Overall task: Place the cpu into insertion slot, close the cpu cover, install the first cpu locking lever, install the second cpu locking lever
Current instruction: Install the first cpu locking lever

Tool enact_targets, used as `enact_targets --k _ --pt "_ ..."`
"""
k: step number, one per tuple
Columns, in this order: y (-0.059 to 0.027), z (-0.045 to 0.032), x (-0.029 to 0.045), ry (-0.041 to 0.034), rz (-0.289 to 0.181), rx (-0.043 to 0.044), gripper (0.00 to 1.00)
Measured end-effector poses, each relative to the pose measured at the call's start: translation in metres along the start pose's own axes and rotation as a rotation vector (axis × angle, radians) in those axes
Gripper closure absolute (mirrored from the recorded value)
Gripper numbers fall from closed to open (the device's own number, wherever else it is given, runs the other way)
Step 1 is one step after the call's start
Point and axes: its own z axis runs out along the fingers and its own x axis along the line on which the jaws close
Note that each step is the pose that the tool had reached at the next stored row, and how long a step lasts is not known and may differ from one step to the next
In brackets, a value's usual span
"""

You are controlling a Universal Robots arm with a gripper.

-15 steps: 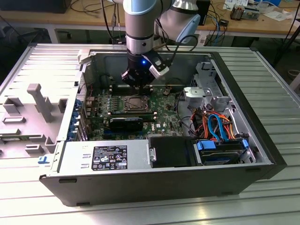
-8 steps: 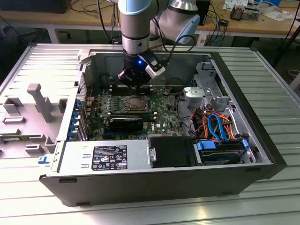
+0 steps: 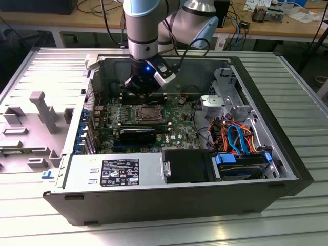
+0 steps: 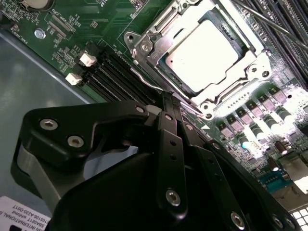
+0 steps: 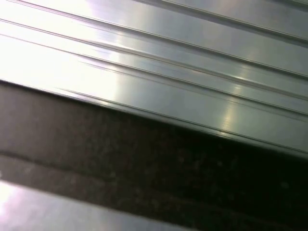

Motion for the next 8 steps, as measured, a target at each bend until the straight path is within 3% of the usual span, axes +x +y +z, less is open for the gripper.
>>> enact_targets --k 8 --pt "-0.0006 0.0019 -0.0001 0.0003 -0.007 -0.0004 0.89"
